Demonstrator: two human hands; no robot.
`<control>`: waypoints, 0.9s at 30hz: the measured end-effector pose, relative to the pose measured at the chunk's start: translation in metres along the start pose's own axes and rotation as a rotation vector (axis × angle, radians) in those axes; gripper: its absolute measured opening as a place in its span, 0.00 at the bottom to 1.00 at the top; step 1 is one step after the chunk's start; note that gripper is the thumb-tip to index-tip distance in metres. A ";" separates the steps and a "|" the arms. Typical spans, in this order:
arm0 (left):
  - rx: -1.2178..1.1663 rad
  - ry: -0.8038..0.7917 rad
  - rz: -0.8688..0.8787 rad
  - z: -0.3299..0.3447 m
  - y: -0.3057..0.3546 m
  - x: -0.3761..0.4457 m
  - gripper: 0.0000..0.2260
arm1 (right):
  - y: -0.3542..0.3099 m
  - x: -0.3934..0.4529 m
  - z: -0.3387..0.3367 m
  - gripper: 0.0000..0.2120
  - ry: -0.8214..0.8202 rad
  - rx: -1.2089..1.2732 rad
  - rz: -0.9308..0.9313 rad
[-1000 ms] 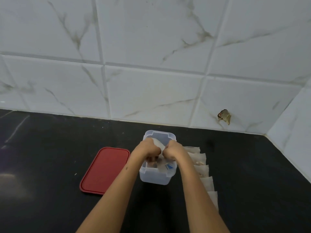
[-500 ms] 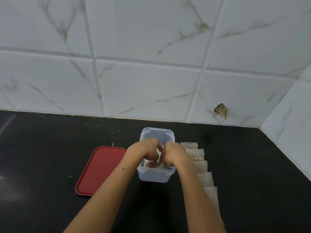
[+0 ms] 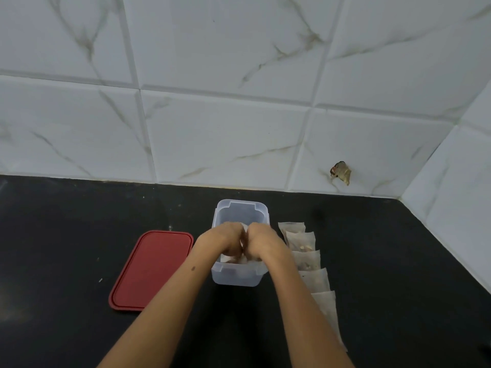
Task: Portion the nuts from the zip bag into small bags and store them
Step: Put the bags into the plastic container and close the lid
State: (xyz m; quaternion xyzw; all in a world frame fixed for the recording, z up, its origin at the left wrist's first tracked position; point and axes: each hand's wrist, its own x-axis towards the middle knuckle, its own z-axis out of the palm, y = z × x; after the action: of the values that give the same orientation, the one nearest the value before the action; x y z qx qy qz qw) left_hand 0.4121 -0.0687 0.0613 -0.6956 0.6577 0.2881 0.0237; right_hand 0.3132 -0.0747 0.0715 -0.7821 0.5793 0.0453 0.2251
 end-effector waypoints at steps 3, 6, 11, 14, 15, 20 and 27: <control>-0.235 0.221 0.092 0.004 0.007 -0.006 0.12 | 0.020 -0.011 -0.017 0.11 0.129 0.101 -0.065; -0.535 0.454 0.168 0.013 0.026 -0.017 0.12 | 0.055 -0.037 -0.034 0.10 0.229 0.323 -0.092; -0.754 0.503 0.169 0.054 0.072 -0.024 0.05 | 0.132 -0.064 -0.025 0.06 0.326 0.533 0.044; -0.758 0.359 0.023 0.086 0.087 -0.016 0.07 | 0.172 -0.068 -0.005 0.04 0.314 0.522 0.170; -0.762 0.312 -0.037 0.094 0.091 -0.015 0.07 | 0.183 -0.068 0.002 0.03 0.290 0.528 0.219; -0.682 0.216 -0.241 0.123 0.098 -0.009 0.10 | 0.206 -0.059 0.037 0.08 0.169 0.671 0.327; -0.947 0.064 -0.327 0.134 0.093 -0.008 0.02 | 0.214 -0.058 0.044 0.05 0.064 0.823 0.324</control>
State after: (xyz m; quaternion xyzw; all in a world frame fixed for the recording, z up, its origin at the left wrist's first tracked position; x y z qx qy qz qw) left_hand 0.2766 -0.0189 -0.0153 -0.7324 0.3375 0.5262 -0.2698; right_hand 0.1041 -0.0548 -0.0127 -0.5275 0.6707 -0.1789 0.4897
